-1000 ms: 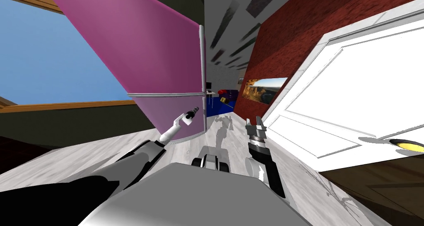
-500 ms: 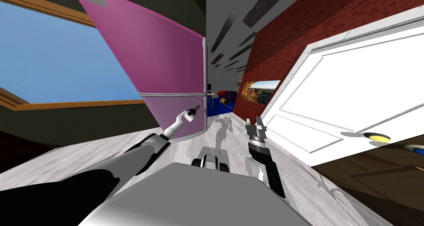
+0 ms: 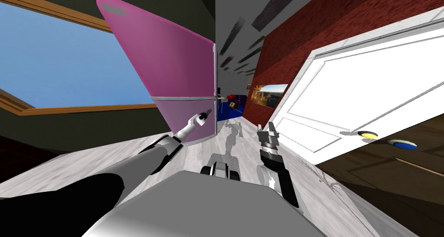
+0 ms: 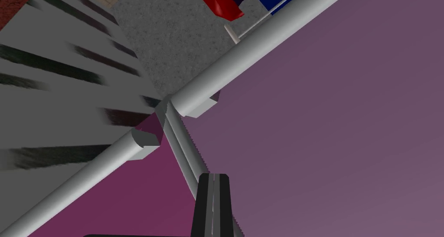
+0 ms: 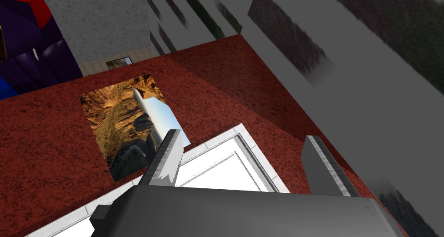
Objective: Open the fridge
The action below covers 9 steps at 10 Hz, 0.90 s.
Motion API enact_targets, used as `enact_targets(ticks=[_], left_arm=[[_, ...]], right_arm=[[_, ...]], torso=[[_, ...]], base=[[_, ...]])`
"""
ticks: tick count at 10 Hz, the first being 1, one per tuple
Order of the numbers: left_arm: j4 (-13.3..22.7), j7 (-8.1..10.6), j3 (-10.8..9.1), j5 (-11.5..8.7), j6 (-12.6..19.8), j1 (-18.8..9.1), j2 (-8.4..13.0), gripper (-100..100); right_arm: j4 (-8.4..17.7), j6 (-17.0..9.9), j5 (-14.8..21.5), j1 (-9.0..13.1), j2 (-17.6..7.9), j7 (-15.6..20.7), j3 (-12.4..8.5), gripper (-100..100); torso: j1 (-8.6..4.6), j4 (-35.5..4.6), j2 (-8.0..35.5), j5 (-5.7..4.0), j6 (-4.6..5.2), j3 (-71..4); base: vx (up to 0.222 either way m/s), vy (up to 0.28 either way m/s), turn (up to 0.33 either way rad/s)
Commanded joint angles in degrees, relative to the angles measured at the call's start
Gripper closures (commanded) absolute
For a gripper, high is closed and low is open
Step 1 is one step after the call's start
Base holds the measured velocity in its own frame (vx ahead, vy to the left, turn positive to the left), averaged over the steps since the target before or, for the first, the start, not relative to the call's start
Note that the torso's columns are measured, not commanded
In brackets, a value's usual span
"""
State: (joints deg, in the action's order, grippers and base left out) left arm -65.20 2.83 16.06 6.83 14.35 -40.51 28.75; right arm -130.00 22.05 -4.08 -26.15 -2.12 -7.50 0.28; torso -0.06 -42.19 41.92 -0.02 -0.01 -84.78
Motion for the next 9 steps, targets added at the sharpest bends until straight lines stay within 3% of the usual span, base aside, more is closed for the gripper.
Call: enact_targets(ticks=[1,2,3,5,6,9], left_arm=[[4.88,0.05,0.25,-0.4,0.06,-2.08,0.35,100],[6.01,0.05,0.25,-0.4,0.06,-2.08,0.35,100],[7.53,0.31,2.71,-0.81,-2.87,-4.44,-0.79,100],[11.7,0.31,2.71,-0.81,-3.5,-8.15,-0.79,100],[13.62,0.31,2.71,-0.81,-3.5,-10.1,-0.79,100],[16.99,0.31,2.71,-0.81,-3.5,-10.22,-0.79,100]], right_arm=[[-0.01,0.0,0.0,-0.02,0.0,0.0,0.0,0],[-0.01,0.01,0.0,-0.03,0.0,0.0,0.0,0],[-0.01,0.01,0.0,-0.03,0.0,0.0,0.0,0],[0.0,0.0,0.0,0.03,0.0,0.0,0.0,0],[0.0,0.0,0.0,0.01,0.0,0.0,0.0,0],[-0.01,0.01,0.0,-0.03,0.0,0.0,0.0,0]], torso=[[0.01,0.12,-0.3,0.02,0.01,-0.21],[0.01,0.11,-0.2,0.03,0.01,-0.16],[0.04,0.0,0.11,0.02,0.01,0.04],[0.1,-0.4,1.28,0.04,-0.02,0.81],[0.03,-0.24,0.66,0.0,-0.03,0.44],[0.01,0.12,-0.21,0.02,0.02,-0.17]], base=[[0.026,-0.003,-0.001],[0.03,-0.008,0.001],[-0.222,0.078,-0.147],[-0.262,0.037,-0.043],[-0.075,0.018,0.024],[0.019,-0.006,-0.001]])
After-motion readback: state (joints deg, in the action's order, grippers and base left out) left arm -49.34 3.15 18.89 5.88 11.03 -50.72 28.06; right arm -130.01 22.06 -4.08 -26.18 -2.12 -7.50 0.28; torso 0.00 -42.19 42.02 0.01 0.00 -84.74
